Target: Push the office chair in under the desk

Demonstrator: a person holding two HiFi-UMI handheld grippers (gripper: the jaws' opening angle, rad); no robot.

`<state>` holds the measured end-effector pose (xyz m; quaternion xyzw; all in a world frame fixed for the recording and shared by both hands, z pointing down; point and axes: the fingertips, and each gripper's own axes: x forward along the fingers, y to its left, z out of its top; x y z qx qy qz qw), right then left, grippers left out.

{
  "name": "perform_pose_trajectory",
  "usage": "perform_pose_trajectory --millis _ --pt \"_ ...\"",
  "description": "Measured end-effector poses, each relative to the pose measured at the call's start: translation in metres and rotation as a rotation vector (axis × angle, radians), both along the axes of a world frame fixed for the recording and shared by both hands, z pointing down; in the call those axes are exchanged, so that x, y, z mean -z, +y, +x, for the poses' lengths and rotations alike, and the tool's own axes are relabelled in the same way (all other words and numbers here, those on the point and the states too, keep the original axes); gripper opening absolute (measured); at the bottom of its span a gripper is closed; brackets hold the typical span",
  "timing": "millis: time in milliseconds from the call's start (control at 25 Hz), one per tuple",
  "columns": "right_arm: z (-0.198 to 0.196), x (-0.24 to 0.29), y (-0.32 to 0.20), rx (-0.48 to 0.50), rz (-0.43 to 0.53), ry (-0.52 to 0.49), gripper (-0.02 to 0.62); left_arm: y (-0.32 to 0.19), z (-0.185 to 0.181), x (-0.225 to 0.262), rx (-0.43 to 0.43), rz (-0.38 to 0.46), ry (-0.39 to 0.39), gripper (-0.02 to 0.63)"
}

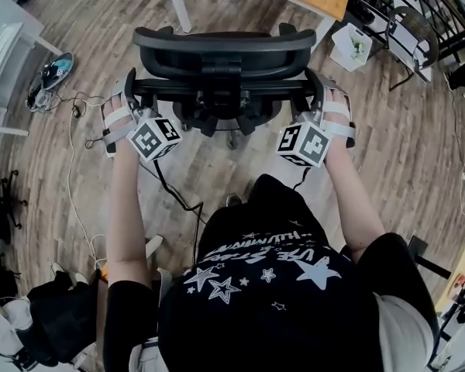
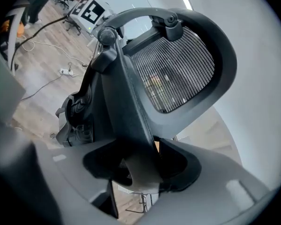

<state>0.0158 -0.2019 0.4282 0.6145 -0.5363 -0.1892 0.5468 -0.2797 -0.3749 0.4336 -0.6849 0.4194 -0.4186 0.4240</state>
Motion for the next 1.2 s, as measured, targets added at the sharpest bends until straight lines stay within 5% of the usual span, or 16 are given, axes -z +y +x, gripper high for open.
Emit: perform_pose_trajectory --millis 760,1200 --pt "0.136 0.000 -0.093 -0.026 0.034 0.020 0.236 -0.090 0.135 0.001 -0.087 0.010 -0.006 0.268" --pt "0.166 0.007 -0.133 -0.027 0.072 0.045 0.235 -0.155 0.179 0.004 -0.070 -0.029 0.010 0.270"
